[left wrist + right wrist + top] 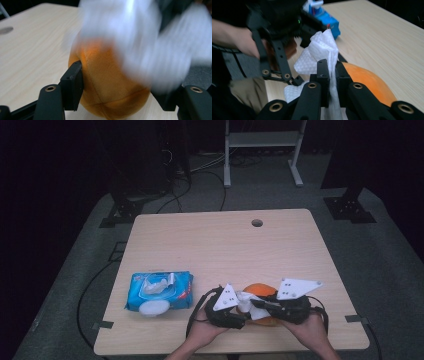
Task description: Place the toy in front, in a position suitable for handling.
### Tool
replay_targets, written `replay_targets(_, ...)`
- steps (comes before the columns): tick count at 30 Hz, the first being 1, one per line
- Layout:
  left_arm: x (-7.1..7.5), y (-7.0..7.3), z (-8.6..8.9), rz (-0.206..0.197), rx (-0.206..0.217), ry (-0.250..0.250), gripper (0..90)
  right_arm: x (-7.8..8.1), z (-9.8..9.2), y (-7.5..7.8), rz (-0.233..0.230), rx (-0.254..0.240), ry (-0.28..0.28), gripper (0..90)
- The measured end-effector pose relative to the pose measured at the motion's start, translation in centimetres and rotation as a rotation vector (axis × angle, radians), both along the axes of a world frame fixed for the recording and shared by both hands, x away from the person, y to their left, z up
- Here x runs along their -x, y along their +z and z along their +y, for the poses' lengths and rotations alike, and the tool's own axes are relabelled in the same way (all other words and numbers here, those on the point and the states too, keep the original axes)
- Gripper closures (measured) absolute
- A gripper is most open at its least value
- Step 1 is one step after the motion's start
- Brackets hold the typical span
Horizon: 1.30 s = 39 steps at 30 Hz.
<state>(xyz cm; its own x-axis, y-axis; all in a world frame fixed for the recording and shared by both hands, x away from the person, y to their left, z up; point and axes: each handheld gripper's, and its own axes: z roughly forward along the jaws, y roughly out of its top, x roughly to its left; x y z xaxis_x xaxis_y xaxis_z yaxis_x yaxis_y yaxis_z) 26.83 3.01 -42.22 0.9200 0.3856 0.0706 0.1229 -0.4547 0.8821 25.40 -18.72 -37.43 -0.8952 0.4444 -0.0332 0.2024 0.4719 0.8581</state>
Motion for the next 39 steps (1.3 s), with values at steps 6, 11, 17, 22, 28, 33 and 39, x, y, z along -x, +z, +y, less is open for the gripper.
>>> replay_targets(6, -0.4, -0.4, 0.3, 0.027, 0.013, -0.001, 33.6, -0.9, -1.8, -0.2, 0.011, -0.001, -0.085, 84.7)
replay_targets(11, -0.1, -0.4, -0.2, 0.012, -0.001, -0.01, 32.7, -0.3, -0.3, -0.2, 0.009, -0.003, -0.032, 84.6)
replay_targets(17, -0.5, -1.0, 0.6, 0.038, 0.002, -0.004, 32.5, -1.3, -2.5, -0.6, 0.028, -0.015, -0.112, 84.6)
replay_targets(22, -0.9, -1.2, 0.9, 0.067, 0.004, 0.003, 27.5, -2.5, -5.0, -2.1, 0.121, -0.102, -0.158, 84.5)
replay_targets(28, -1.9, -1.6, 0.6, 0.192, 0.036, -0.004, 5.0, -2.2, -3.7, -2.4, 0.115, -0.068, -0.108, 84.4)
replay_targets(33, -1.5, -1.5, 0.7, 0.154, 0.021, -0.001, 18.7, -1.3, -1.2, -2.0, 0.066, -0.056, -0.04, 84.1)
replay_targets(39, -1.6, -1.7, 1.5, 0.148, 0.036, 0.025, 30.1, -1.9, -2.3, -2.2, 0.064, -0.043, -0.081, 84.2)
